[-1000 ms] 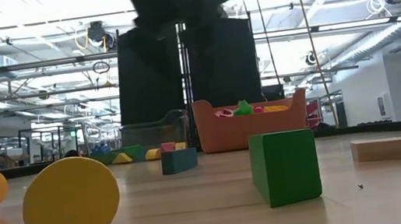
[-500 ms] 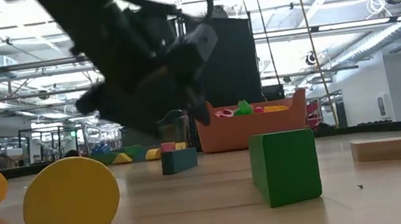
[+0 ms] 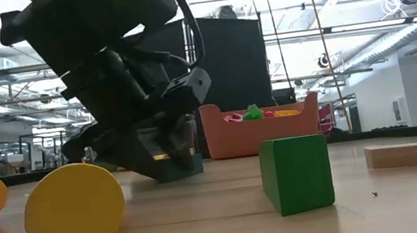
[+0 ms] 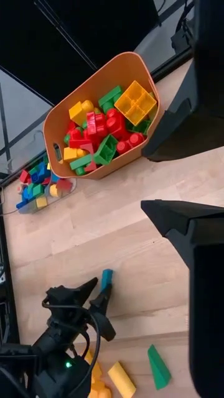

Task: Sort blocks by size
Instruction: Put the big blue block into the orange bin

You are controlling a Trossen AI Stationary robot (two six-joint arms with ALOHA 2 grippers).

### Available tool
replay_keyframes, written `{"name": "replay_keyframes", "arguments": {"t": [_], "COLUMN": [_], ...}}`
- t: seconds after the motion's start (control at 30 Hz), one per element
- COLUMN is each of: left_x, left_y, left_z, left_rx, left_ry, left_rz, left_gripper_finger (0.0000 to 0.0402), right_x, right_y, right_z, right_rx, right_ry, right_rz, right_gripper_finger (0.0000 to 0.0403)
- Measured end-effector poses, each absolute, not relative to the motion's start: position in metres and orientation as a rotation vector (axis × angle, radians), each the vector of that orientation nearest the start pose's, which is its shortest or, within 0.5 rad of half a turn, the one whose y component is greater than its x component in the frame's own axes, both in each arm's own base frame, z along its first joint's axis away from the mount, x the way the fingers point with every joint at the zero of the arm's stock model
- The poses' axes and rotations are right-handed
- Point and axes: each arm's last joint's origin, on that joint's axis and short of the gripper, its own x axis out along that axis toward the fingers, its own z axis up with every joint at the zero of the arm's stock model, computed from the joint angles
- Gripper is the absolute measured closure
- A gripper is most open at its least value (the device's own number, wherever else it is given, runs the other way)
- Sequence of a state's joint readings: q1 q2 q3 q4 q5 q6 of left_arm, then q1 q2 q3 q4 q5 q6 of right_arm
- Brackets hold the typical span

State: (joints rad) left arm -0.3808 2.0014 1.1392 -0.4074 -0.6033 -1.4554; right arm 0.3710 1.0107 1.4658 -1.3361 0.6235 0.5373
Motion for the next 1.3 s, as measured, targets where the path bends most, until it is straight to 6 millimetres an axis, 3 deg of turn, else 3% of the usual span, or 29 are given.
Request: {"name": "replay_keyframes", "arguments": {"t": [0.17,0.37,0.53,0.67,0.77,0.9,1.1,1.2,1.3], "left_x": [0.349,0.36,0.374,0.387,0.398,0.403,0.388,0.379,0.379], "left_y": [-0.121,-0.123,-0.099,-0.051,0.002,0.074,0.163,0.185,0.194], "left_z": [0.109,0.117,0.156,0.199,0.231,0.258,0.264,0.258,0.252], "left_rx": [-0.787,-0.866,-0.797,-0.609,-0.49,-0.392,-0.419,-0.464,-0.455], "left_ry": [0.666,0.599,0.532,0.475,0.406,0.362,0.373,0.411,0.432], "left_rz": [0.86,0.811,0.768,0.765,0.781,0.8,0.815,0.779,0.757], "left_gripper_finger": [0.0356,0.0361,0.0361,0.0361,0.0361,0.0361,0.0361,0.0361,0.0361], "right_x": [0.129,0.128,0.128,0.129,0.129,0.129,0.129,0.129,0.128], "right_y": [0.032,0.032,0.032,0.031,0.031,0.031,0.031,0.031,0.031], "right_z": [0.418,0.418,0.418,0.419,0.419,0.419,0.419,0.419,0.419], "right_rx": [0.08,0.077,0.076,0.068,0.064,0.064,0.064,0.063,0.052], "right_ry": [0.682,0.685,0.685,0.671,0.666,0.665,0.665,0.665,0.67], "right_rz": [-0.431,-0.432,-0.433,-0.453,-0.461,-0.462,-0.461,-0.461,-0.458], "right_gripper_finger": [0.0298,0.0298,0.0298,0.0298,0.0298,0.0298,0.0298,0.0298,0.0298]}}
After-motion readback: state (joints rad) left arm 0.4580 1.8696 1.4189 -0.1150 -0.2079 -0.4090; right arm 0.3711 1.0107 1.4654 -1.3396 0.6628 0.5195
